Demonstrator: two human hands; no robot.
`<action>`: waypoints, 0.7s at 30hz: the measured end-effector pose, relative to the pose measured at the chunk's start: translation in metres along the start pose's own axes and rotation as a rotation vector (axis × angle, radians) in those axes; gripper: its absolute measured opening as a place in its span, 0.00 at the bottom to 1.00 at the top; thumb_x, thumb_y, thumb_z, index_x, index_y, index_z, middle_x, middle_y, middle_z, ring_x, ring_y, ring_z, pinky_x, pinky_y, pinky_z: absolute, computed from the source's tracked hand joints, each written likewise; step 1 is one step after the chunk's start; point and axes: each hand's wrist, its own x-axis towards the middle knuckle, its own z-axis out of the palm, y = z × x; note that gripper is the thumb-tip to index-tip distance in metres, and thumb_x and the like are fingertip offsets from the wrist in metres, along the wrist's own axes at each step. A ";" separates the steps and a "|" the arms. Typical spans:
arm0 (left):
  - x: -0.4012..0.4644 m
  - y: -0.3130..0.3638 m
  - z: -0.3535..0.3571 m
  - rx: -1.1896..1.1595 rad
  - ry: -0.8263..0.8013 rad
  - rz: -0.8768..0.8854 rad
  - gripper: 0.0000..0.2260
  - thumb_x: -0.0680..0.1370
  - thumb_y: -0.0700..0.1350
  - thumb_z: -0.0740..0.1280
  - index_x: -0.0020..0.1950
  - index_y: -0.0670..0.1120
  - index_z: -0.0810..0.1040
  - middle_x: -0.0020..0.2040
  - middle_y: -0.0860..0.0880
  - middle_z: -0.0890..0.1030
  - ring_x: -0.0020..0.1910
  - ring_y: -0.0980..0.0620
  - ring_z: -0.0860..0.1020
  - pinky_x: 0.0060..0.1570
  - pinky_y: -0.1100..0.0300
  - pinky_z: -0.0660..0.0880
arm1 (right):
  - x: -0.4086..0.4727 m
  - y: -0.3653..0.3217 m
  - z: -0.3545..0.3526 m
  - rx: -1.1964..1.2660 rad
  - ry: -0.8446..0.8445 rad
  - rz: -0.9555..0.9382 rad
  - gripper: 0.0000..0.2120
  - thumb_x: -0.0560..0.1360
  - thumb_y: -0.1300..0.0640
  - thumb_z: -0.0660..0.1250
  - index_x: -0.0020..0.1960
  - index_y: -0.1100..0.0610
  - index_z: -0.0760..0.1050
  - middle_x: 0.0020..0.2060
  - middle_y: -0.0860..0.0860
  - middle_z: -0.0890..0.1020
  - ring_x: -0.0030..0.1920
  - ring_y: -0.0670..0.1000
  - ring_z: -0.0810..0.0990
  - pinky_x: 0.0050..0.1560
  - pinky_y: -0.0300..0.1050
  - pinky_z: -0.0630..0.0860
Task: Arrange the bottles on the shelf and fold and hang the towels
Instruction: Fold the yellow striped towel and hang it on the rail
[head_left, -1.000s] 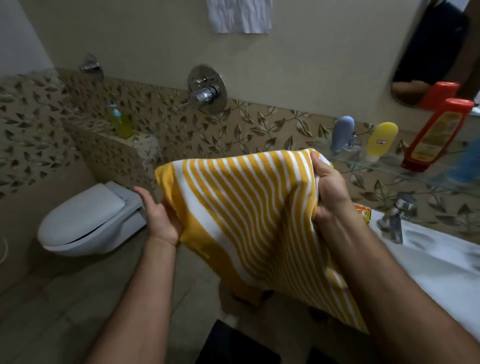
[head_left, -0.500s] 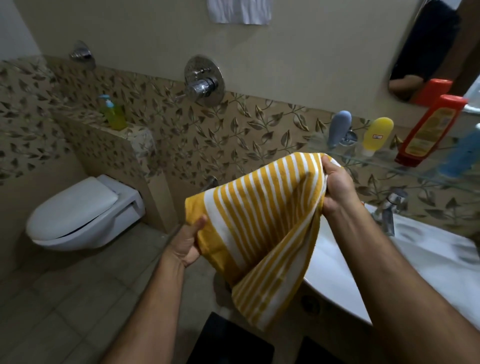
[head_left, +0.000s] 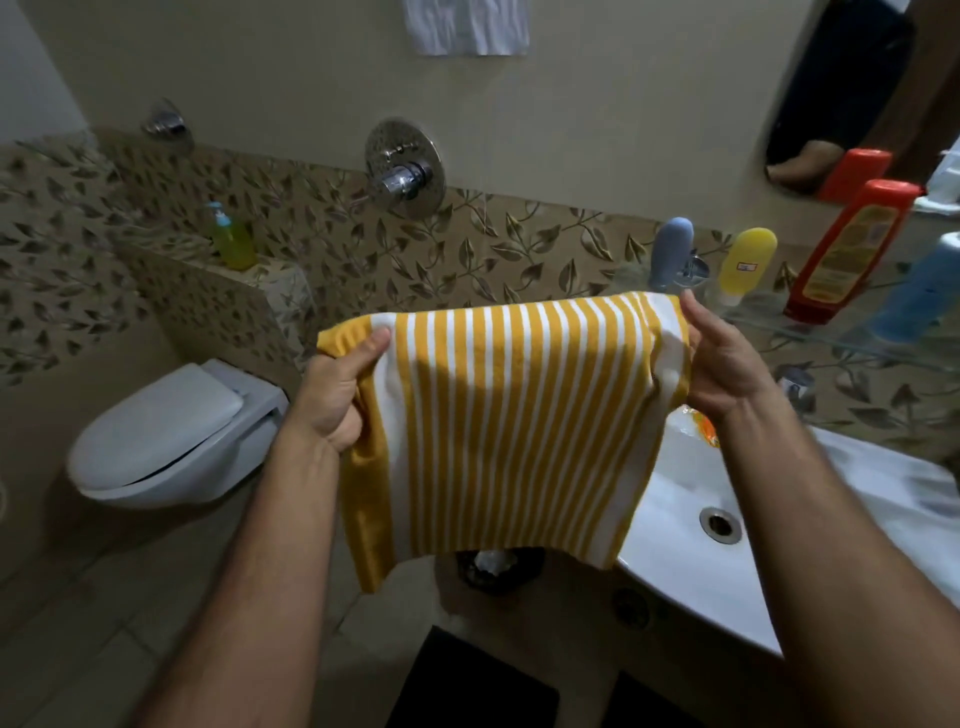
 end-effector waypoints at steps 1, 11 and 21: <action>-0.001 0.004 0.003 -0.003 0.000 0.009 0.14 0.68 0.46 0.73 0.51 0.41 0.82 0.47 0.43 0.86 0.46 0.46 0.85 0.43 0.51 0.82 | -0.002 0.009 -0.008 -0.013 -0.032 -0.005 0.16 0.68 0.46 0.73 0.49 0.55 0.85 0.47 0.54 0.86 0.48 0.53 0.86 0.45 0.50 0.83; 0.009 0.018 -0.034 0.324 0.106 -0.043 0.11 0.73 0.43 0.73 0.53 0.42 0.81 0.52 0.42 0.84 0.52 0.45 0.82 0.54 0.49 0.79 | 0.004 0.046 -0.003 -0.347 0.037 0.036 0.14 0.75 0.50 0.68 0.56 0.58 0.80 0.50 0.54 0.86 0.53 0.55 0.84 0.47 0.48 0.81; 0.017 0.029 -0.073 0.576 0.135 -0.258 0.38 0.62 0.52 0.81 0.66 0.39 0.74 0.59 0.42 0.80 0.56 0.42 0.80 0.59 0.44 0.76 | 0.006 0.034 0.030 -0.394 0.016 -0.027 0.09 0.80 0.54 0.64 0.52 0.58 0.80 0.42 0.53 0.86 0.43 0.50 0.85 0.45 0.46 0.83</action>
